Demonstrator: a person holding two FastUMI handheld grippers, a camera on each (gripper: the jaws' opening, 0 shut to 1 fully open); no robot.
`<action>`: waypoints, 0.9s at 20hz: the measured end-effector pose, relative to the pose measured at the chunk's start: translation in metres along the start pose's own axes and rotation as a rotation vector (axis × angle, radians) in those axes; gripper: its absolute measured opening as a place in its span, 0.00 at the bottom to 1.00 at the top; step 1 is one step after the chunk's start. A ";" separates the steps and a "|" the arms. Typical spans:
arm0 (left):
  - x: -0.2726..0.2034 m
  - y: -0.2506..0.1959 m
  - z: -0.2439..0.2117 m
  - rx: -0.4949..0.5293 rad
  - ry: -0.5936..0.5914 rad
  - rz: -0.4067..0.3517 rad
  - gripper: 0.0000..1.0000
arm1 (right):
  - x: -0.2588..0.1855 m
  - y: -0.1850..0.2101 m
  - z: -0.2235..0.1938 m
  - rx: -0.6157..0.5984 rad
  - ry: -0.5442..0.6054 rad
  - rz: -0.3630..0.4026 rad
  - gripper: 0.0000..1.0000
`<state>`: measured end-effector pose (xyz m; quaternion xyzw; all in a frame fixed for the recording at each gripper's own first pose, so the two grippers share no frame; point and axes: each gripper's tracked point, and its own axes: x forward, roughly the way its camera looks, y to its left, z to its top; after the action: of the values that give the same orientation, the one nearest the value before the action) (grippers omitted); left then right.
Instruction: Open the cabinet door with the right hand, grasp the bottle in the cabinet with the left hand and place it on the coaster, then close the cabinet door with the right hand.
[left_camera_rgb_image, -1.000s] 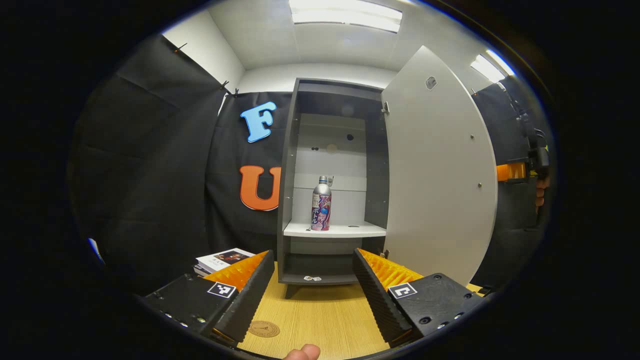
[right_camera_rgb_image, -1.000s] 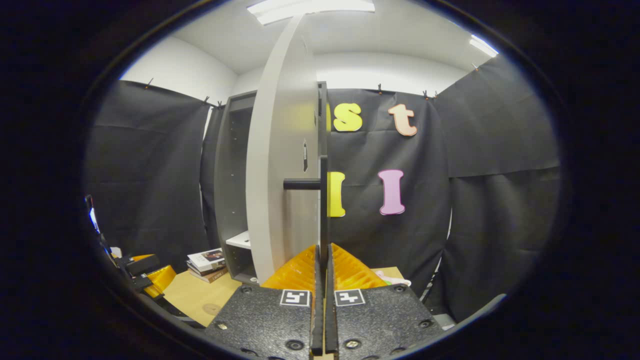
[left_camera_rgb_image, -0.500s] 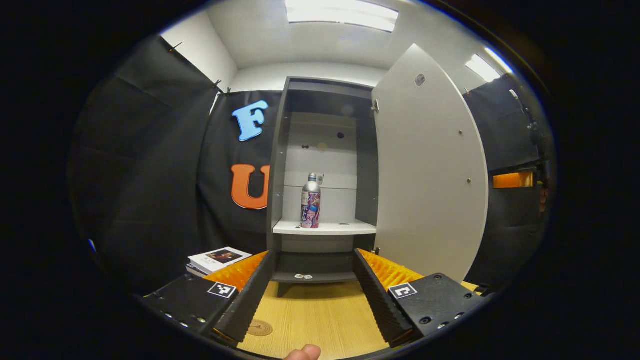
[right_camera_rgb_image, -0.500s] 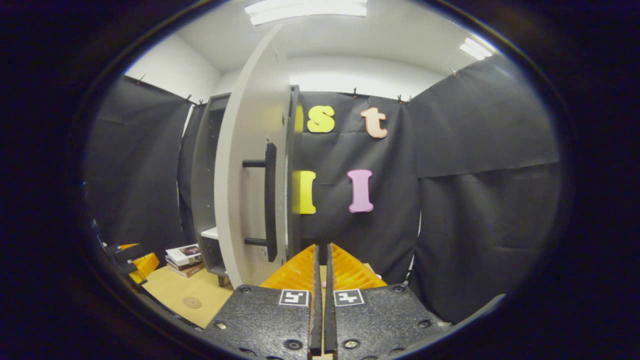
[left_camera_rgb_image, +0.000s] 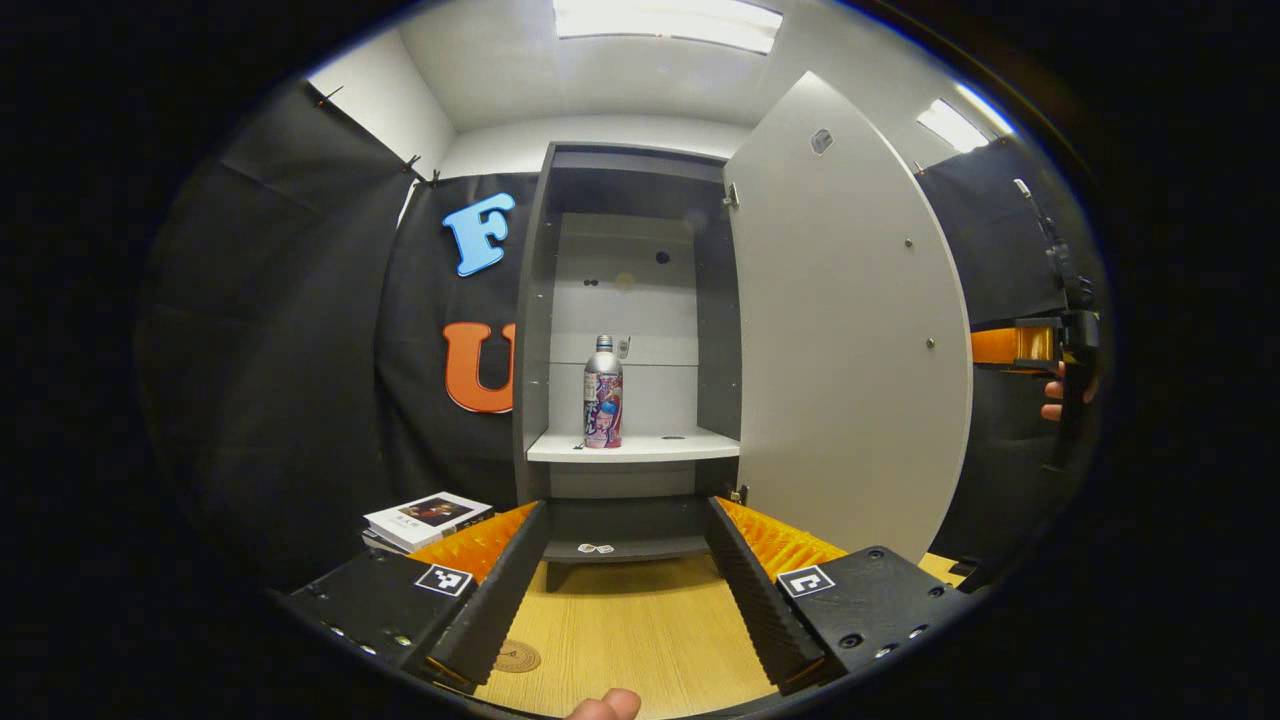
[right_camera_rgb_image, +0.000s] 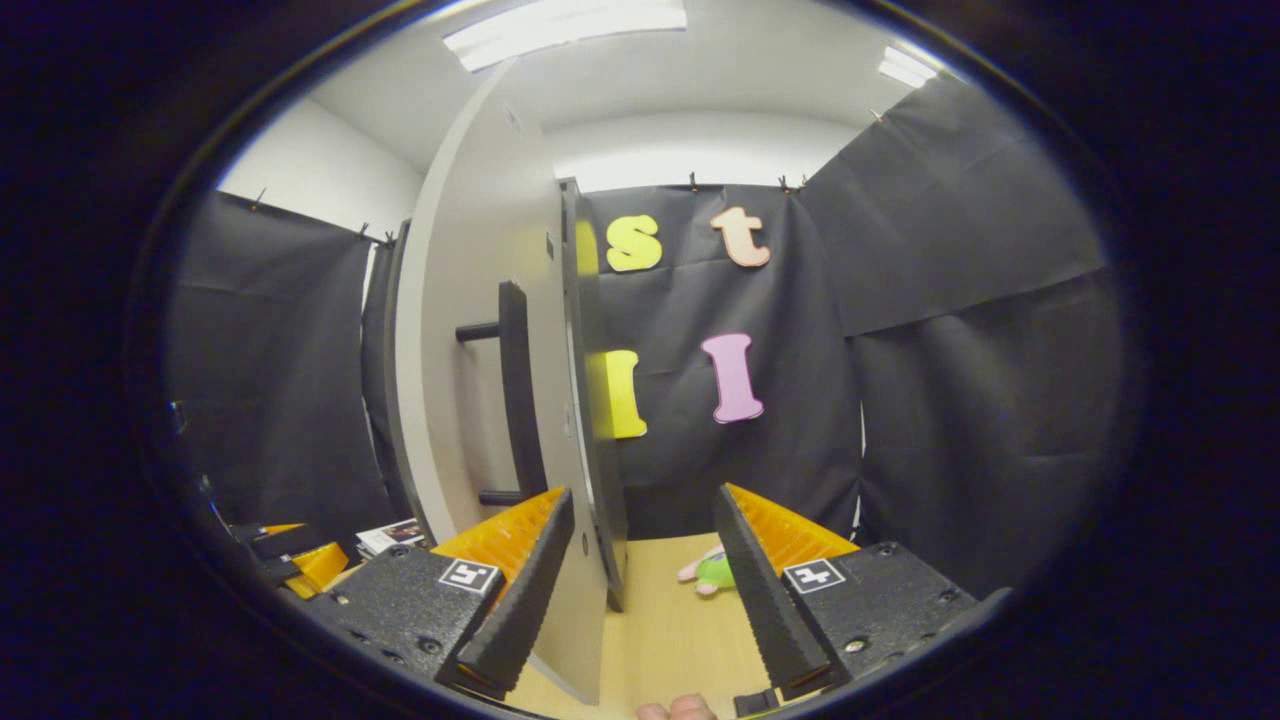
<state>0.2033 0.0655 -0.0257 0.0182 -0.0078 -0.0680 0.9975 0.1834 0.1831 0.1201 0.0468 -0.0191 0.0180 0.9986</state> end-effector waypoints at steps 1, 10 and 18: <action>0.009 0.004 0.006 0.011 -0.004 0.004 0.95 | -0.001 0.002 -0.001 0.008 0.000 0.005 0.89; 0.145 0.034 0.052 0.139 -0.101 0.089 0.95 | 0.001 0.002 0.001 -0.017 -0.008 0.025 0.89; 0.251 0.052 0.062 0.062 -0.102 0.129 1.00 | -0.003 0.000 -0.004 -0.020 0.030 0.030 0.89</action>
<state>0.4577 0.0805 0.0417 0.0450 -0.0620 -0.0040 0.9971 0.1808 0.1838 0.1162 0.0363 -0.0051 0.0334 0.9988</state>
